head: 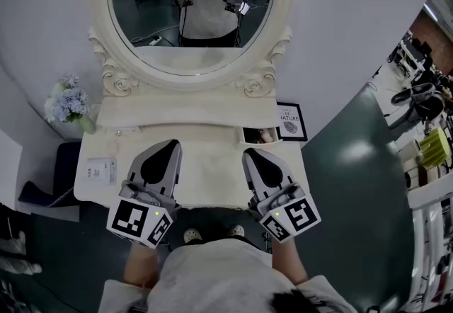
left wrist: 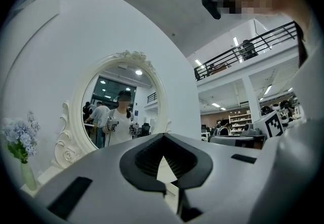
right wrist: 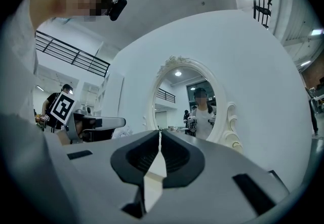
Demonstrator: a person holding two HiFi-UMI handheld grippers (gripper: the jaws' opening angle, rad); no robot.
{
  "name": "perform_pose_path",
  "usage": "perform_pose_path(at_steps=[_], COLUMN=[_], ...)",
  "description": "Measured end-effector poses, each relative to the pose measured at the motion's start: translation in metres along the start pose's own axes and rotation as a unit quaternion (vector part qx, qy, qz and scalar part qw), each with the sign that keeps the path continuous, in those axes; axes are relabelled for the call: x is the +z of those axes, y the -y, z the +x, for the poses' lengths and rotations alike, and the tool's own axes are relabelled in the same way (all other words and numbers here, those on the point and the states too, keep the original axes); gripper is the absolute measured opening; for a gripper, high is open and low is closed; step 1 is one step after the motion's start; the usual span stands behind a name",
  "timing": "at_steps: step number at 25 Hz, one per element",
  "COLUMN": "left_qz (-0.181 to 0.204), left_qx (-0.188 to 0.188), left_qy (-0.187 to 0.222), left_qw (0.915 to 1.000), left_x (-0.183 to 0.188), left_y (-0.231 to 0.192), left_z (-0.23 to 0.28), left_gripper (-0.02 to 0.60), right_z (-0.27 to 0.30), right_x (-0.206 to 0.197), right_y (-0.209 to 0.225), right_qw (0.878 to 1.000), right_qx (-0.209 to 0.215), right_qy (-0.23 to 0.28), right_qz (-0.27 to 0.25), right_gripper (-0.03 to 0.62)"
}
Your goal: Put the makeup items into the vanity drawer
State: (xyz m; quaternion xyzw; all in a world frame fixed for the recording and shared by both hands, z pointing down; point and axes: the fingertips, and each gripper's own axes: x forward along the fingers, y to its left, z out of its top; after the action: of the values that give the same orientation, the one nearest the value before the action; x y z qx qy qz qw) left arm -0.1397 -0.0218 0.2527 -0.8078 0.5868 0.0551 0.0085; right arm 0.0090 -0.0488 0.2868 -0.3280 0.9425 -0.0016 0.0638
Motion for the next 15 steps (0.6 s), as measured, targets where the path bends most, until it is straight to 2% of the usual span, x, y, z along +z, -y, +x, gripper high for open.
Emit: perform_pose_path(at_steps=[15], left_qz=[0.004], left_qx=[-0.014], left_qy=[0.003], left_qw=[0.9999], left_x=[0.001], left_y=[-0.013], left_z=[-0.012], left_gripper=[0.012], right_z=[0.006], right_x=[0.001], right_y=[-0.016], right_qw=[1.0], right_qx=[-0.016], right_qy=[0.009], right_qz=[-0.002], right_gripper=[0.026])
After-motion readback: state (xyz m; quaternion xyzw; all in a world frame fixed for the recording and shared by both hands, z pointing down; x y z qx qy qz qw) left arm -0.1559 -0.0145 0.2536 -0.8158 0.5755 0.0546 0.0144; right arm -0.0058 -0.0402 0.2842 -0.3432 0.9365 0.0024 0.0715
